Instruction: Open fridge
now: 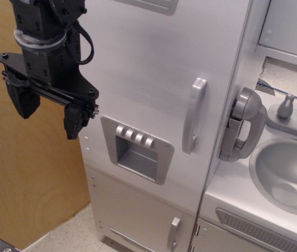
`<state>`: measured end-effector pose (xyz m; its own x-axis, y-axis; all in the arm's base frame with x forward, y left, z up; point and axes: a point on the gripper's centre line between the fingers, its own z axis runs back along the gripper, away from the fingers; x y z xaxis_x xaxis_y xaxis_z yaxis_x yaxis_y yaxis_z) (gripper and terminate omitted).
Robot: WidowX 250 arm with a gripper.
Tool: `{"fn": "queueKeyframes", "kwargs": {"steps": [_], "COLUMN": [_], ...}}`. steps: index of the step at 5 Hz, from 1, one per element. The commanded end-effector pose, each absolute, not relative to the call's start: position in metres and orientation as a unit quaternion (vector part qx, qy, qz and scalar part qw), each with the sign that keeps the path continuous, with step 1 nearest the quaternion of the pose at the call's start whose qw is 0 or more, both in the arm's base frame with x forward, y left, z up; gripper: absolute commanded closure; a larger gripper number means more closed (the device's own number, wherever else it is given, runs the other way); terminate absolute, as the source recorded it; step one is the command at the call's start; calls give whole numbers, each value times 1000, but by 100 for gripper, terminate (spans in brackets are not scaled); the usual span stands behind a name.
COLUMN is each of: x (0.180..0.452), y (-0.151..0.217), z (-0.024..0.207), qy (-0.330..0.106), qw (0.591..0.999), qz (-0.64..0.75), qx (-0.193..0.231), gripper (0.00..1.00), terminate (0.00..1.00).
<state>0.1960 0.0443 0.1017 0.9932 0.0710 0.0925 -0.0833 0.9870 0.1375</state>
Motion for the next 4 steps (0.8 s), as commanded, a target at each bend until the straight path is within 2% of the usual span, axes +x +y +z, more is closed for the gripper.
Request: {"fn": "queueKeyframes", "kwargs": {"steps": [1,2,3,4], "x": [196,217,238,243], "y": [44,29,2,-31], "z": [102,105,102,85], "qy": [-44,-99,-150,-155], "qw": [996,993,985,984], "qz": [39,56,62,67], "qx": [71,40,60,52], "gripper": [0,0,0,0], "terminate": [0,0,0,0]}}
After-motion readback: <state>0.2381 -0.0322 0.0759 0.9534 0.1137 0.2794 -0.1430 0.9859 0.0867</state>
